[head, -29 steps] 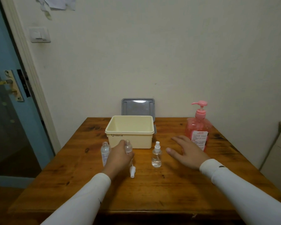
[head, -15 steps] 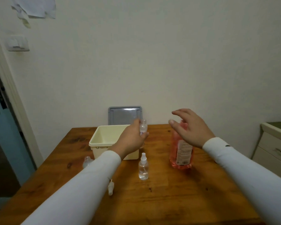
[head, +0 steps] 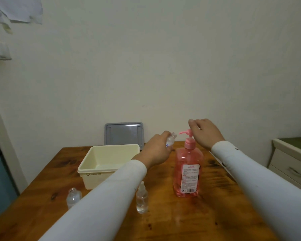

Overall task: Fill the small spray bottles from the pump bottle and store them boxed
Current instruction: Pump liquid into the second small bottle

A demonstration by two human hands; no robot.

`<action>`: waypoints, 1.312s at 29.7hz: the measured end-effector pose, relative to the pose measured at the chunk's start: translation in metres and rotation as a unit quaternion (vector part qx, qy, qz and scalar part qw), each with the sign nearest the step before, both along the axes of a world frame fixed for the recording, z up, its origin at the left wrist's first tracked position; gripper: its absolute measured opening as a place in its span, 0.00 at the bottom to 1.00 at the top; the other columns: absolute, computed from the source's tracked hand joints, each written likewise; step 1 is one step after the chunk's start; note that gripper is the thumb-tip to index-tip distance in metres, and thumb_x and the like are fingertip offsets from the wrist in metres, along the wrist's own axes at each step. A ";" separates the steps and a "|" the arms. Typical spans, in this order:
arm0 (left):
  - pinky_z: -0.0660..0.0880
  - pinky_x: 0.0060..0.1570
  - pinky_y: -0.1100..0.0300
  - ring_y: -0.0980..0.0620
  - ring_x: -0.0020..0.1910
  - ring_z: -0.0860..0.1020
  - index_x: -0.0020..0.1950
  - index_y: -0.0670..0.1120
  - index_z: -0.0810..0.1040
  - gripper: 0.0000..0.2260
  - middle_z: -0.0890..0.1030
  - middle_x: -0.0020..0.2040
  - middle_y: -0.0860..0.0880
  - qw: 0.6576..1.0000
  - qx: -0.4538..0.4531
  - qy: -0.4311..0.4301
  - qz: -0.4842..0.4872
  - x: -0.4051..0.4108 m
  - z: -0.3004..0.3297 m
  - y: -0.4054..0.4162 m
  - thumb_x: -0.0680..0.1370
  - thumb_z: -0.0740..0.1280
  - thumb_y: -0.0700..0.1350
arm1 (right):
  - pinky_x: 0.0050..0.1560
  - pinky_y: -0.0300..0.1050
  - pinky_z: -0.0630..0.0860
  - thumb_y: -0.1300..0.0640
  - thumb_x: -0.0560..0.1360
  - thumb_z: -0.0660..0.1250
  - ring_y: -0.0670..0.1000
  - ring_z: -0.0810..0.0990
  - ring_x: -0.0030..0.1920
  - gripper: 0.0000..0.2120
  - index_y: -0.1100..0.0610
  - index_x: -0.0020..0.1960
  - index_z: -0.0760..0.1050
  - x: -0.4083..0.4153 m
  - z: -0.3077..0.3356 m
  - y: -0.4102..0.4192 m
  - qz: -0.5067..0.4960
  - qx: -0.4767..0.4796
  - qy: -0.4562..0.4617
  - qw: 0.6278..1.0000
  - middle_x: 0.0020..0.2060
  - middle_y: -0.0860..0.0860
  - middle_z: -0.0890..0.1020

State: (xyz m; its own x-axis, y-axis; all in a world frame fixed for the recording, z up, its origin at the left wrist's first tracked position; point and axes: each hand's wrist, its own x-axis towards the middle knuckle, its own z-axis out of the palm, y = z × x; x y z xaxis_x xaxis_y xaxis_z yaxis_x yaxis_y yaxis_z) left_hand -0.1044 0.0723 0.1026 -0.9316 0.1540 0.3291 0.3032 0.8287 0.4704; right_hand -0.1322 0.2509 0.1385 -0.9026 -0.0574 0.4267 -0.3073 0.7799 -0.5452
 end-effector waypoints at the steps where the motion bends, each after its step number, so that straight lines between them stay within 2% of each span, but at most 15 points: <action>1: 0.76 0.53 0.52 0.44 0.53 0.76 0.71 0.52 0.64 0.21 0.75 0.60 0.43 1.000 -0.003 -0.004 -0.002 -0.003 0.000 0.002 0.80 0.63 0.51 | 0.48 0.44 0.65 0.47 0.80 0.50 0.54 0.73 0.47 0.19 0.49 0.35 0.72 -0.003 0.000 -0.001 0.002 0.001 -0.004 1.000 0.47 0.58 0.79; 5: 0.72 0.51 0.58 0.45 0.53 0.75 0.73 0.54 0.62 0.22 0.71 0.61 0.44 1.000 -0.008 -0.001 -0.011 -0.012 0.003 0.008 0.80 0.63 0.50 | 0.44 0.43 0.62 0.50 0.80 0.51 0.54 0.70 0.43 0.20 0.48 0.30 0.66 -0.013 0.000 -0.002 0.013 0.012 -0.020 1.000 0.39 0.57 0.76; 8: 0.71 0.51 0.59 0.46 0.53 0.75 0.73 0.55 0.62 0.21 0.70 0.61 0.45 1.000 -0.013 0.010 -0.019 -0.014 0.006 0.010 0.80 0.63 0.49 | 0.40 0.44 0.64 0.50 0.80 0.51 0.55 0.72 0.40 0.20 0.48 0.30 0.68 -0.016 0.002 -0.002 0.022 0.016 -0.044 0.999 0.36 0.54 0.76; 10: 0.71 0.51 0.59 0.46 0.54 0.75 0.73 0.55 0.62 0.21 0.71 0.61 0.45 0.999 -0.015 0.015 -0.025 -0.016 0.008 0.011 0.80 0.63 0.48 | 0.41 0.44 0.66 0.50 0.81 0.50 0.54 0.74 0.41 0.20 0.52 0.35 0.73 -0.016 0.004 -0.001 0.030 0.014 -0.060 0.998 0.34 0.48 0.75; 12: 0.71 0.52 0.59 0.46 0.56 0.74 0.74 0.54 0.62 0.22 0.72 0.63 0.46 0.999 -0.022 0.022 -0.034 -0.016 0.009 0.012 0.80 0.63 0.47 | 0.45 0.44 0.66 0.49 0.81 0.50 0.54 0.75 0.45 0.21 0.58 0.43 0.77 -0.014 0.007 -0.001 0.034 0.012 -0.070 0.997 0.36 0.48 0.76; 16: 0.72 0.55 0.57 0.48 0.57 0.75 0.73 0.52 0.64 0.23 0.75 0.64 0.47 0.999 -0.012 0.040 -0.028 -0.018 0.009 0.012 0.79 0.66 0.47 | 0.52 0.47 0.68 0.49 0.81 0.48 0.56 0.76 0.53 0.24 0.62 0.55 0.78 -0.013 0.009 -0.004 0.035 0.025 -0.105 0.994 0.49 0.56 0.80; 21: 0.73 0.52 0.57 0.49 0.53 0.75 0.68 0.50 0.70 0.18 0.77 0.60 0.48 0.999 -0.014 0.035 -0.031 -0.022 0.011 0.011 0.79 0.66 0.48 | 0.56 0.49 0.70 0.51 0.81 0.48 0.56 0.75 0.55 0.22 0.60 0.59 0.77 -0.015 0.008 -0.003 0.050 0.032 -0.106 0.993 0.56 0.58 0.79; 25: 0.71 0.48 0.60 0.52 0.50 0.74 0.68 0.50 0.70 0.18 0.77 0.59 0.48 0.999 -0.015 0.032 -0.038 -0.023 0.009 0.010 0.79 0.66 0.49 | 0.53 0.46 0.68 0.54 0.81 0.47 0.53 0.74 0.54 0.20 0.58 0.62 0.75 -0.019 0.002 -0.003 0.069 0.040 -0.103 0.992 0.60 0.57 0.78; 30: 0.71 0.47 0.61 0.52 0.50 0.74 0.68 0.51 0.70 0.18 0.78 0.60 0.49 0.999 -0.012 0.015 -0.043 -0.026 -0.001 0.010 0.79 0.66 0.51 | 0.54 0.47 0.70 0.53 0.81 0.48 0.54 0.76 0.54 0.20 0.56 0.57 0.78 -0.021 -0.009 -0.003 0.074 0.007 -0.119 0.990 0.56 0.57 0.80; 34: 0.72 0.50 0.61 0.51 0.53 0.75 0.69 0.51 0.70 0.19 0.77 0.61 0.49 0.999 -0.010 0.013 -0.042 -0.024 -0.001 0.010 0.79 0.66 0.51 | 0.56 0.49 0.70 0.52 0.81 0.48 0.56 0.76 0.54 0.21 0.58 0.58 0.77 -0.016 -0.006 -0.003 0.071 0.030 -0.123 0.989 0.56 0.57 0.80; 37: 0.71 0.50 0.60 0.50 0.53 0.75 0.69 0.49 0.70 0.18 0.77 0.60 0.48 0.998 -0.017 0.030 -0.050 -0.023 0.009 0.010 0.79 0.65 0.49 | 0.59 0.52 0.70 0.53 0.81 0.49 0.60 0.74 0.58 0.21 0.64 0.59 0.75 -0.014 0.005 -0.003 0.056 0.054 -0.089 0.993 0.58 0.61 0.78; 39: 0.71 0.50 0.59 0.50 0.53 0.75 0.69 0.49 0.70 0.18 0.77 0.60 0.48 0.998 -0.028 0.037 -0.051 -0.023 0.014 0.010 0.79 0.65 0.49 | 0.61 0.53 0.69 0.54 0.81 0.49 0.61 0.73 0.59 0.21 0.65 0.61 0.74 -0.015 0.008 -0.004 0.052 0.067 -0.070 0.994 0.60 0.62 0.77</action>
State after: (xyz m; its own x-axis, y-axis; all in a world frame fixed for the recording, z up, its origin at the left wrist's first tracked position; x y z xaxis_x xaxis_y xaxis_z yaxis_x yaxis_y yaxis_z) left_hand -0.1274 0.0823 0.1166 -0.8834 0.2680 0.3844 0.4203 0.8161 0.3967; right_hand -0.1468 0.2474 0.1462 -0.9389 -0.2018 0.2788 -0.3185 0.8165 -0.4816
